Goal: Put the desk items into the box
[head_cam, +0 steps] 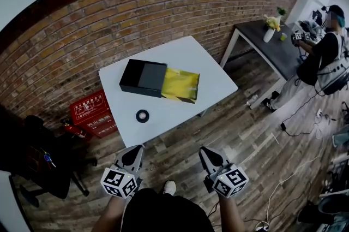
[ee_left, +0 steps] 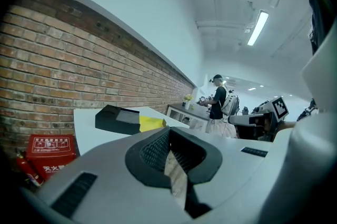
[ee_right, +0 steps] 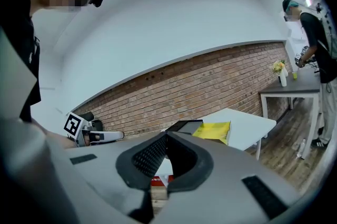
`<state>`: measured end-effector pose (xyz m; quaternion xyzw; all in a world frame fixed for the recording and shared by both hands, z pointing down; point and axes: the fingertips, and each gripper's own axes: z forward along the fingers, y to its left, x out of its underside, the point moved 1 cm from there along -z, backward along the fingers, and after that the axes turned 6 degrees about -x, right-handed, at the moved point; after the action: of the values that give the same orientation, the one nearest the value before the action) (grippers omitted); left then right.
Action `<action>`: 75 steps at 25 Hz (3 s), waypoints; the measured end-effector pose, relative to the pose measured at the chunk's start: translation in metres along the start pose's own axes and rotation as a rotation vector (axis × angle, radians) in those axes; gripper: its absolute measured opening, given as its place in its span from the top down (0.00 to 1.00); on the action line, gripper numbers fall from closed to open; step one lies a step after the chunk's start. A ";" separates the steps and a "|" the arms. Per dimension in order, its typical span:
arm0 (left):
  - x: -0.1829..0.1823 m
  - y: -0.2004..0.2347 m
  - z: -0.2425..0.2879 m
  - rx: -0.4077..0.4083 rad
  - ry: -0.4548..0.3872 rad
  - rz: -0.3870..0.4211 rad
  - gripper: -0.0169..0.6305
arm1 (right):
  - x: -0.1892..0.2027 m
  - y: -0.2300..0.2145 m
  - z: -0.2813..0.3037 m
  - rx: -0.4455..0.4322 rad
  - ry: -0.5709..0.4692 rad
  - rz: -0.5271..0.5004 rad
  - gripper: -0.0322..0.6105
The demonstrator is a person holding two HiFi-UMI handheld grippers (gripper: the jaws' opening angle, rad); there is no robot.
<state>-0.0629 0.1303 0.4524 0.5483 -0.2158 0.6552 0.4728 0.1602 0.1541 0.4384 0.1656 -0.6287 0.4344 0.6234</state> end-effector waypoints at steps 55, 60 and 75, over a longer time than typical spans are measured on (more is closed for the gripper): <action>-0.046 0.137 0.212 0.145 0.138 0.002 0.95 | -0.038 -0.103 0.229 0.027 0.137 -0.032 0.92; -0.039 0.133 0.212 0.119 0.163 0.015 0.95 | -0.028 -0.103 0.245 -0.028 0.195 -0.117 0.92; -0.014 0.154 0.202 -0.112 0.177 -0.067 0.95 | 0.041 -0.070 0.311 -0.398 0.415 -0.309 0.92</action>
<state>-0.0913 -0.1077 0.5376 0.4678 -0.1909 0.6719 0.5416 0.0068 -0.1060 0.5485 0.0419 -0.5282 0.2277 0.8169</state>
